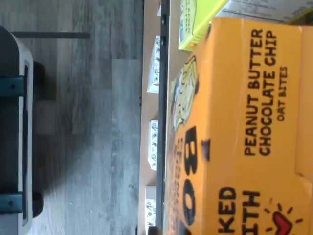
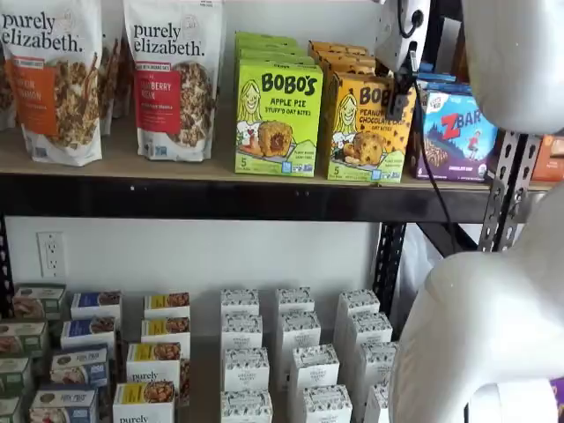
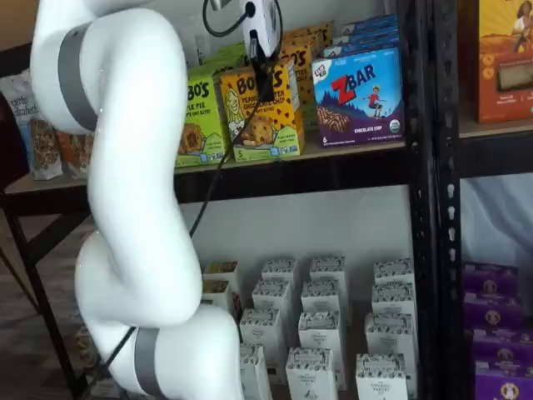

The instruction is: Pick up the orange box on the top shelf, the fifth box from the left

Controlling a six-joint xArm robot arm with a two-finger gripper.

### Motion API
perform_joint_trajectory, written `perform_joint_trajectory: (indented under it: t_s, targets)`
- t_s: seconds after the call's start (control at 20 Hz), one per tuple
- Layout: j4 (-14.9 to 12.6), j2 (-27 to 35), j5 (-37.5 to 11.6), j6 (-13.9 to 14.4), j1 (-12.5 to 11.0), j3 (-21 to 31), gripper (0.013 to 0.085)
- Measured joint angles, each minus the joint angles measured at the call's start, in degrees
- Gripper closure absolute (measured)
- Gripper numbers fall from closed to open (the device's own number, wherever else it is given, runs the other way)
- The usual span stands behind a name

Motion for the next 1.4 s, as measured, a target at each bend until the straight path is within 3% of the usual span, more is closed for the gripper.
perform_joint_trajectory:
  t_s: [0.6, 1.05, 1.4]
  targets:
    - [2.21, 0.04, 0.58, -0.34, -0.71, -0.55, 0.0770]
    - [2.74, 0.12, 3.85, -0.08, -0.69, -2.30, 0.0770]
    - [3.75, -3.64, 4.28, 0.32, -0.59, -0.26, 0.0770]
